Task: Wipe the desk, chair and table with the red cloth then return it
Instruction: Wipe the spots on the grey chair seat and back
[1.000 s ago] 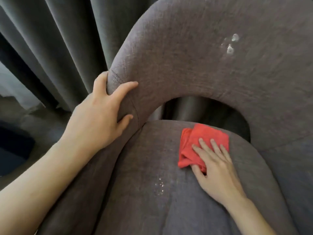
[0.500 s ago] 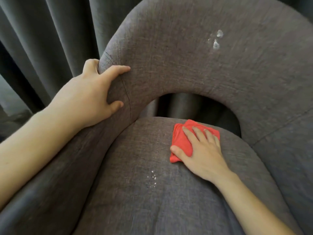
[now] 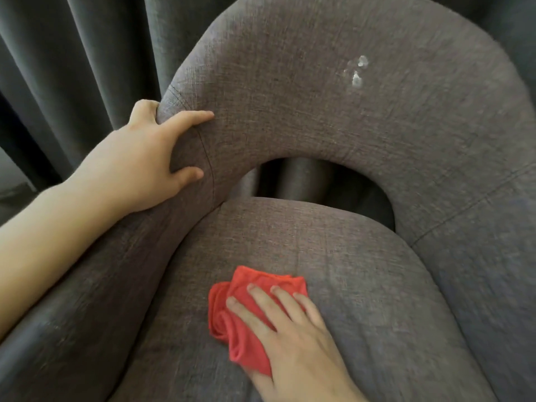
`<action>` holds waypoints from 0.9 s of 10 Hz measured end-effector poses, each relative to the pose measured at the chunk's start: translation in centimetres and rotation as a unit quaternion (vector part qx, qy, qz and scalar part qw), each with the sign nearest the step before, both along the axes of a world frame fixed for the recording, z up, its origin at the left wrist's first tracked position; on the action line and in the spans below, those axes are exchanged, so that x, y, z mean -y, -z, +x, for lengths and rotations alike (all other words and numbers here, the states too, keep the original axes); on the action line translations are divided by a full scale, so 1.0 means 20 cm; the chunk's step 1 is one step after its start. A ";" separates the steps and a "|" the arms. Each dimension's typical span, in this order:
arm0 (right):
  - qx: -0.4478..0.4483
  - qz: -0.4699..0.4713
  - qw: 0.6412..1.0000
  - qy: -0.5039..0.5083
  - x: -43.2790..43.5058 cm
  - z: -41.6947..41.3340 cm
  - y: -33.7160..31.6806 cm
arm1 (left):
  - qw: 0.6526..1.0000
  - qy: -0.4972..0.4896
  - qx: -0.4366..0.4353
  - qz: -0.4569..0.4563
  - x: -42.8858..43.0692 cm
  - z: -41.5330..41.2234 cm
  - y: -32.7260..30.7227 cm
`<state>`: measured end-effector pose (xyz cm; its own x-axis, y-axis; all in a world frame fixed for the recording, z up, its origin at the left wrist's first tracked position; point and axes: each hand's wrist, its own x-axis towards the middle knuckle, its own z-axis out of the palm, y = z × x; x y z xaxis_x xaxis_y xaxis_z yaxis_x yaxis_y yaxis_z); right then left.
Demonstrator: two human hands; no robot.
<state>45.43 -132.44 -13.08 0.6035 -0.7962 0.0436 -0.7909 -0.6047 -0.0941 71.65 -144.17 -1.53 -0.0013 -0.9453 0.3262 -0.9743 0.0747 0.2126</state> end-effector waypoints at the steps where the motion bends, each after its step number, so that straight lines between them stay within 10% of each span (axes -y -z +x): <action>1: 0.000 0.014 0.999 0.038 0.11 -0.06 -0.01 | 1.000 0.002 -0.004 0.000 0.00 0.00 0.00; 4: 0.032 0.022 0.966 0.254 0.74 -0.38 0.00 | 1.000 0.002 -0.007 0.002 -0.01 -0.01 -0.01; 9: 0.065 0.043 0.978 -0.194 0.01 -0.27 0.08 | 1.000 -0.004 -0.007 0.006 -0.01 -0.02 -0.03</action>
